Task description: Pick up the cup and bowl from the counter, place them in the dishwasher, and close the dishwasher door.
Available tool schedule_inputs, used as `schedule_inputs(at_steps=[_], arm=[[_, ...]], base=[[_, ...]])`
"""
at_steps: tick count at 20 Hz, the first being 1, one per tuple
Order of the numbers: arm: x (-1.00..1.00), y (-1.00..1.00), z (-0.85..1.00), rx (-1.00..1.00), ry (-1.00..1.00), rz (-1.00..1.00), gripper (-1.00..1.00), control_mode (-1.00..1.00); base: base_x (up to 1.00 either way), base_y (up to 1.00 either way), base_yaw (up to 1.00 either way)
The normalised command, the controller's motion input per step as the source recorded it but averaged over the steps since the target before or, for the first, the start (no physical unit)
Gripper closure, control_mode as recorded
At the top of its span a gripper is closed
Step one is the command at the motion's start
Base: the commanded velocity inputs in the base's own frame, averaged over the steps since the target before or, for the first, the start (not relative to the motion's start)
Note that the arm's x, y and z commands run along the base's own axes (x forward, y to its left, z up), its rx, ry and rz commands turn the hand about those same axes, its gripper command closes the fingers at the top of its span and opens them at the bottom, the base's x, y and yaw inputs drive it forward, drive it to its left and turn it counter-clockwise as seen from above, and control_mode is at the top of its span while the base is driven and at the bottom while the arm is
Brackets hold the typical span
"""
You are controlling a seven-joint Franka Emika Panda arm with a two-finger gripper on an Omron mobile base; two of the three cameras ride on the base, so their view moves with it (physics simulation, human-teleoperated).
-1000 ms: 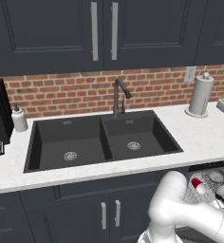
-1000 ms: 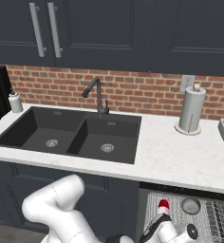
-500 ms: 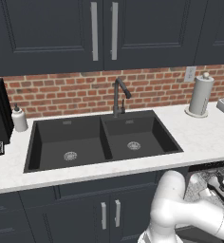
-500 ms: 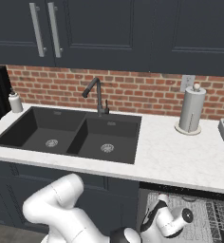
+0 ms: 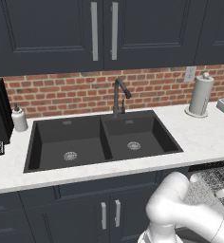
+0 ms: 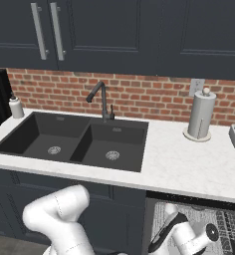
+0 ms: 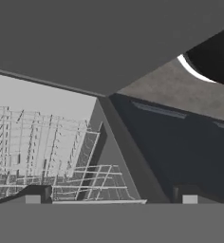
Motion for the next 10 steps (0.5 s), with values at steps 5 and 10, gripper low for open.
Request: schedule_inputs(at_steps=[5, 10], arm=[[-1.0, -0.25, 0.66, 0.11, 0.03, -0.11, -1.0, -1.0], [-1.0, -0.01, 0.84, 0.21, 0.03, -0.26, -1.0, -1.0]], base=[[0.0, 0.0, 0.0], [0.0, 0.0, 0.0]])
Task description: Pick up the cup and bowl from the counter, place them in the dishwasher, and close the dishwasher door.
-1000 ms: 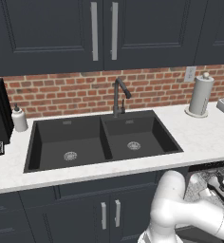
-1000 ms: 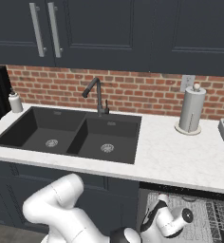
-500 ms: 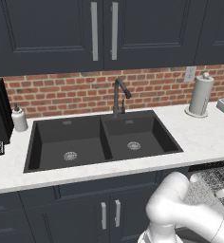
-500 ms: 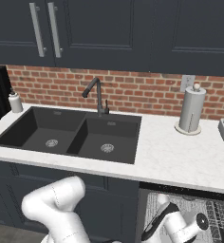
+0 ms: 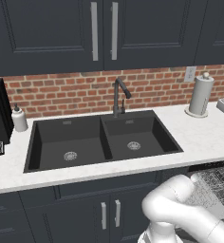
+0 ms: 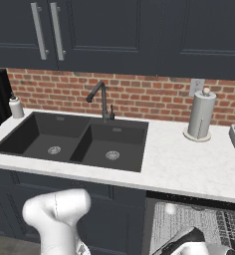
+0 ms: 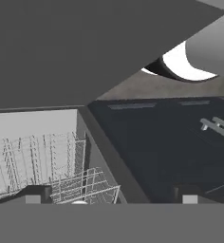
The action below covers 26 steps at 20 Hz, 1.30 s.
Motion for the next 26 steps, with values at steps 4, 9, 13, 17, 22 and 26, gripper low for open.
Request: schedule_inputs(at_steps=[4, 9, 13, 17, 22, 26], arm=[[-1.0, 0.02, 0.72, 0.24, 0.01, -0.42, -1.0, -1.0], [-1.0, 0.04, 0.4, 0.23, 0.0, -0.51, -1.0, -1.0], [-1.0, 0.11, 0.25, 0.22, 0.0, -0.5, -1.0, -1.0], [-0.76, 0.2, 0.31, 0.22, 0.0, -0.45, -1.0, -1.0], [-0.16, 0.19, 0.36, 0.22, 0.04, -0.35, -1.0, -1.0], [0.01, 0.11, 0.09, 0.2, 0.02, -0.25, -1.0, -1.0]], base=[[0.0, 0.0, 0.0], [0.0, 0.0, 0.0], [0.0, 0.0, 0.0], [0.0, 0.0, 0.0], [0.0, 0.0, 0.0], [0.0, 0.0, 0.0]])
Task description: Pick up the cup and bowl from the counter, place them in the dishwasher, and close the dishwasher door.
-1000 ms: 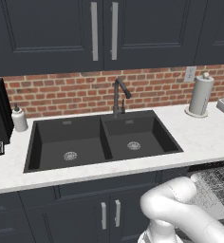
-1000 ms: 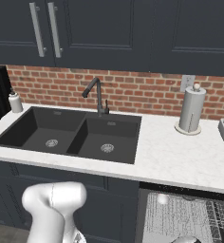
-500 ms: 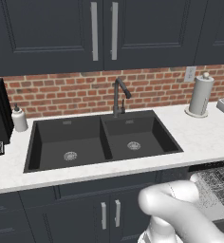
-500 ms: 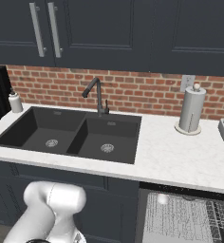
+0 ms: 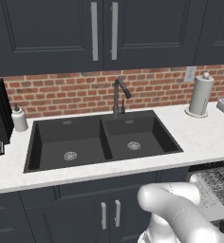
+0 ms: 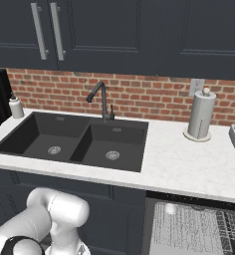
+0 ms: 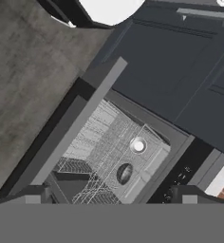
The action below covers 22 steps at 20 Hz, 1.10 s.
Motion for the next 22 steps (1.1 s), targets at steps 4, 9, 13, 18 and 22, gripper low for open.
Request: schedule_inputs(at_steps=[4, 9, 13, 18, 22], arm=[[0.17, 0.01, -0.01, 0.24, 0.0, -0.15, -1.0, -1.0], [0.35, 0.0, -0.04, 0.29, 0.0, -0.11, -1.0, -1.0], [0.5, 0.0, 0.0, 0.26, 0.0, -0.11, -1.0, -1.0], [0.55, 0.0, 0.0, 0.23, 0.0, -0.13, -1.0, -1.0], [0.21, -0.01, -0.1, 0.21, 0.0, -0.14, -1.0, -1.0]], base=[[0.0, 0.0, 0.0], [0.0, 0.0, 0.0], [0.0, 0.0, 0.0], [0.0, 0.0, 0.0], [0.0, 0.0, 0.0]])
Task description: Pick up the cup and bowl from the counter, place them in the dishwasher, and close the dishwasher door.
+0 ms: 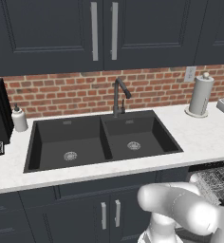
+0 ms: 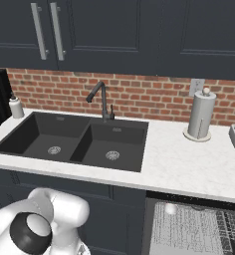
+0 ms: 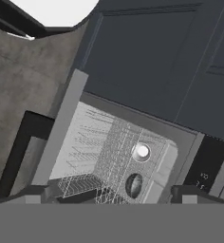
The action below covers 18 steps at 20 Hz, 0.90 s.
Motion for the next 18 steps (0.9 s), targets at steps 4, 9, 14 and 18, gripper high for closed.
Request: schedule_inputs(at_steps=[4, 9, 14, 18], arm=[[0.0, -0.11, -0.16, 0.2, 0.0, -0.17, -1.0, -1.0], [0.0, -0.18, -0.12, 0.21, 0.0, -0.18, -1.0, -1.0], [-0.02, -0.32, -0.04, 0.23, 0.0, -0.17, -1.0, -1.0], [-0.05, -0.43, -0.04, 0.25, 0.0, -0.15, -1.0, -1.0]], base=[[0.0, 0.0, 0.0], [0.0, 0.0, 0.0], [0.0, 0.0, 0.0], [0.0, 0.0, 0.0]])
